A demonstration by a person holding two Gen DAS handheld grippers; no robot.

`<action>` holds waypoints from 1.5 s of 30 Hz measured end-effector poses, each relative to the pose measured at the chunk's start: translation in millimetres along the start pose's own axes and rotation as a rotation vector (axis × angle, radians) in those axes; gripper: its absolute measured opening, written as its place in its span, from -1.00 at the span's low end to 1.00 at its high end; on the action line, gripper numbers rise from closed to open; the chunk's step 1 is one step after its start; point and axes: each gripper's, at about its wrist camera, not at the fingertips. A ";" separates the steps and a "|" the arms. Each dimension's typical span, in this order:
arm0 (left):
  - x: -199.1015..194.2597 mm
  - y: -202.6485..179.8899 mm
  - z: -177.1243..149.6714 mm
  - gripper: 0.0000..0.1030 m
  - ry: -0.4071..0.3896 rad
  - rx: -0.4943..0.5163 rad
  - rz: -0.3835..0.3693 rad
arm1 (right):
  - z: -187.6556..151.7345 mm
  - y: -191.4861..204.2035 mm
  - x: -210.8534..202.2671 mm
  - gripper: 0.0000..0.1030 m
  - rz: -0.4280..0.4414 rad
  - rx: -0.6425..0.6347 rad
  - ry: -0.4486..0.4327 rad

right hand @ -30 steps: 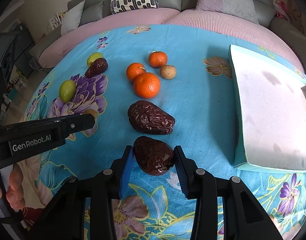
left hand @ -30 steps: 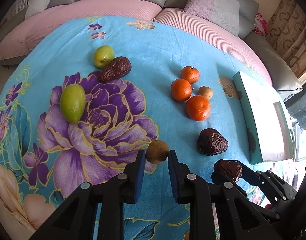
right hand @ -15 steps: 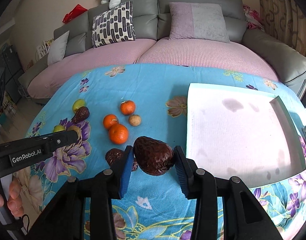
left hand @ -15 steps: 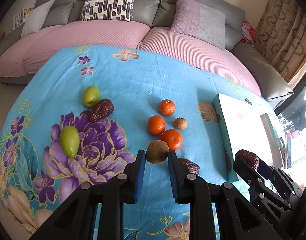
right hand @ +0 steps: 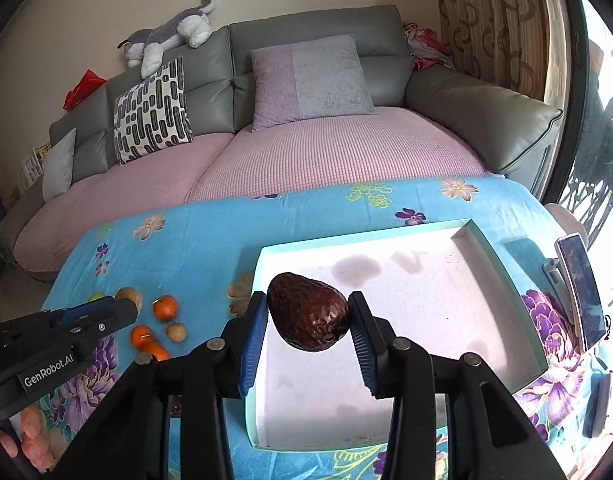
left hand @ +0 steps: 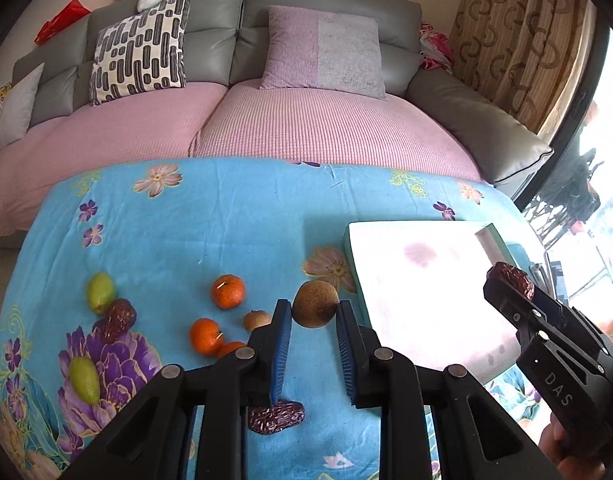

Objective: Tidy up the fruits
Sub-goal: 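Carry the date into the tray with the right gripper while the left gripper carries the longan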

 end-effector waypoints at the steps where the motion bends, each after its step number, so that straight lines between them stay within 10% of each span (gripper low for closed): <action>1: 2.5 -6.3 2.4 -0.52 0.002 0.012 -0.003 | 3.7 -7.8 0.5 -0.17 -0.016 0.015 0.000; 21: 83.1 -99.8 -21.6 -0.52 0.143 0.234 -0.067 | -9.8 -124.2 53.3 -0.17 -0.228 0.231 0.158; 45: 102.3 -106.8 -34.1 -0.52 0.193 0.262 -0.059 | -25.0 -139.7 71.3 -0.17 -0.268 0.258 0.252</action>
Point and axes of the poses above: each gripper's, at about its wrist camera, not at the fingertips, and x roughly the way its jaws point, y to its left, z to its top, and after that the axes turned 6 degrees about z, right-handed
